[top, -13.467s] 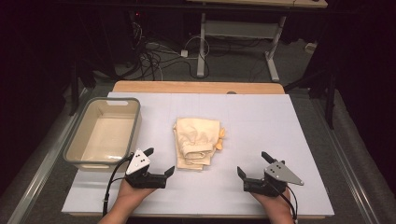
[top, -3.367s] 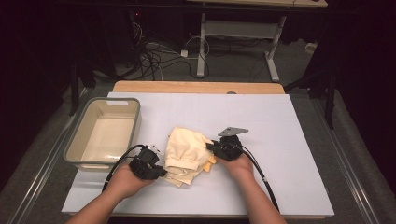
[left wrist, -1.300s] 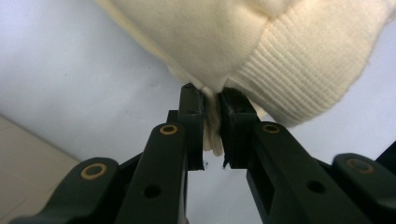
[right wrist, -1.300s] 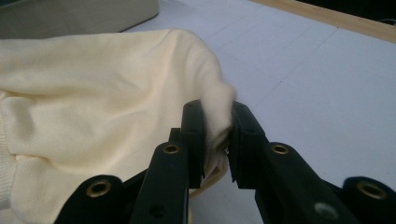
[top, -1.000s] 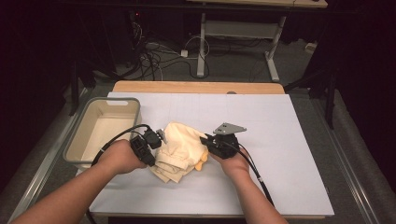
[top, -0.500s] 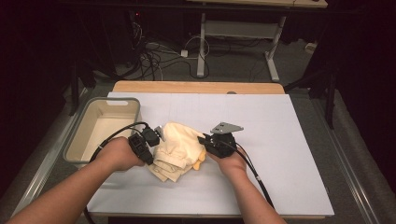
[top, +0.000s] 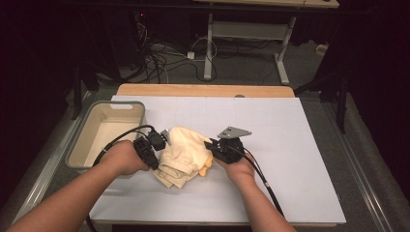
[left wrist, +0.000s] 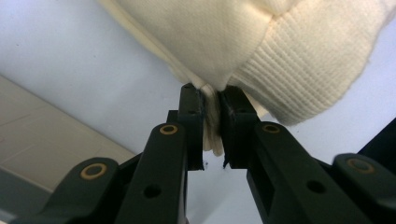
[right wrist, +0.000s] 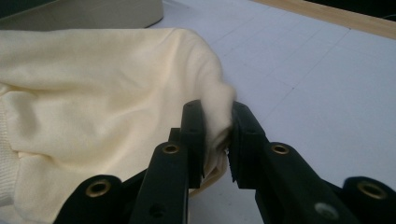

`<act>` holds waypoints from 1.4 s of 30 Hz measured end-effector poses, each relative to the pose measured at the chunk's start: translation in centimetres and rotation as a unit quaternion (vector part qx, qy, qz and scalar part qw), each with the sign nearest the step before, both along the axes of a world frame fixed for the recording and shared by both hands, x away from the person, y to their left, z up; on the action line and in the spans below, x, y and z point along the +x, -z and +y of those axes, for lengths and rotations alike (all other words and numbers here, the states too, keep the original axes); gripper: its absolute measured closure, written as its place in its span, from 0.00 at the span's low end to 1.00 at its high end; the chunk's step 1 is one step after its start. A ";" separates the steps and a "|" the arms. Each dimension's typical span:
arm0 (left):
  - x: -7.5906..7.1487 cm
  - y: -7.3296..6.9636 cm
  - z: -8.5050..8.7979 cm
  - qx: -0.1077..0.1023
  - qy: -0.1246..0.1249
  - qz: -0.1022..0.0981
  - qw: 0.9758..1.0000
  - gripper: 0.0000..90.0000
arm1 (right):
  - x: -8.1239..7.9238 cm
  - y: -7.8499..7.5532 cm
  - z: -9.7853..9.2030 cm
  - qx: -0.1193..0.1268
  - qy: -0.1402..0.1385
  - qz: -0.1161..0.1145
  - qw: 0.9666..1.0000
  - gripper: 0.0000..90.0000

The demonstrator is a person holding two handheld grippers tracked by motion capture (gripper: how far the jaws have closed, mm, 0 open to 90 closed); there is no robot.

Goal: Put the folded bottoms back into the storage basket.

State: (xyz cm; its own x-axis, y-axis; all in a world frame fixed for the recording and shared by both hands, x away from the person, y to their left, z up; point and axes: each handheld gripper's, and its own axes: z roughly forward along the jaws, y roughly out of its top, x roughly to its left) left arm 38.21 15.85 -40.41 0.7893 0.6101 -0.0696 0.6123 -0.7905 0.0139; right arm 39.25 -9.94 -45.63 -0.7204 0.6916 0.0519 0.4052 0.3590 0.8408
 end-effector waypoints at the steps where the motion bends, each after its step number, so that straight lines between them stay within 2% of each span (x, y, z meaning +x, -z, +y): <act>1: 0.0 0.0 0.0 0.000 0.000 0.000 1.000 0.87 | 0.0 0.0 0.0 0.000 0.000 0.000 1.000 0.89; 10: 0.2 -0.8 -0.1 -0.001 0.001 0.006 1.000 0.87 | -0.1 -0.6 0.0 0.002 0.002 -0.003 1.000 0.89; 27: 0.9 -2.9 -0.2 0.013 0.003 0.011 1.000 0.87 | 0.2 -2.7 0.2 0.008 0.000 -0.012 1.000 0.89; 42: 1.2 -3.4 -0.2 0.018 0.007 0.016 1.000 0.87 | 0.2 -2.7 0.5 0.006 -0.001 -0.007 1.000 0.89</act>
